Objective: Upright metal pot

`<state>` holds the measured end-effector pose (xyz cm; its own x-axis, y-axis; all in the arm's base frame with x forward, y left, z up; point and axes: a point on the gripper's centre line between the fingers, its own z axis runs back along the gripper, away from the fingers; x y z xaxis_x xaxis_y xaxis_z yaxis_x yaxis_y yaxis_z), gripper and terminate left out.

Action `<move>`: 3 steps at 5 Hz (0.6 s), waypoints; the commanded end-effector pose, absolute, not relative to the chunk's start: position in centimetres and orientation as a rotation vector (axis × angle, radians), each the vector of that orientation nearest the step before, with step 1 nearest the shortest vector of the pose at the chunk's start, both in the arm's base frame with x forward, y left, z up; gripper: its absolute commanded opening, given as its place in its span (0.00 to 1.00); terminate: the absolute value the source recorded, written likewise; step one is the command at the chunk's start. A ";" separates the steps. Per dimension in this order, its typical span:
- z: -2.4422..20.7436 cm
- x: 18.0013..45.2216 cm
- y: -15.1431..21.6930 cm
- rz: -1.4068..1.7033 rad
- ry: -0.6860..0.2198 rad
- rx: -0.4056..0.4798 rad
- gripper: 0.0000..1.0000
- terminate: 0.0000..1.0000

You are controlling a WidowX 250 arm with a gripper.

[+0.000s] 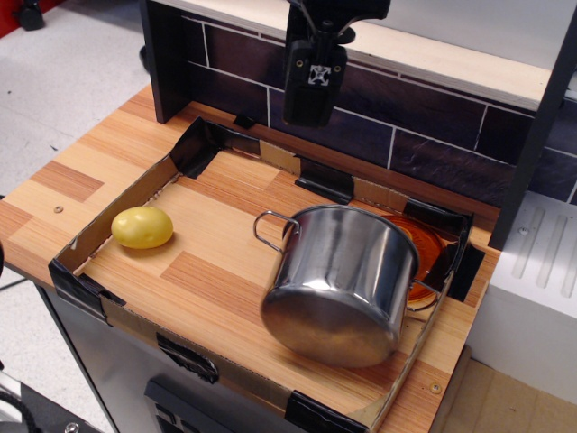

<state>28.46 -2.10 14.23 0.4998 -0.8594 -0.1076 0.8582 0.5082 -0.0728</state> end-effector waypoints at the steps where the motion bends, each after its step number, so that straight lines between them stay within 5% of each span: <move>1: 14.2 28.5 -2.1 -1.039 0.136 -0.010 1.00 0.00; 3: 12.8 28.0 -1.5 -1.543 0.037 -0.022 1.00 0.00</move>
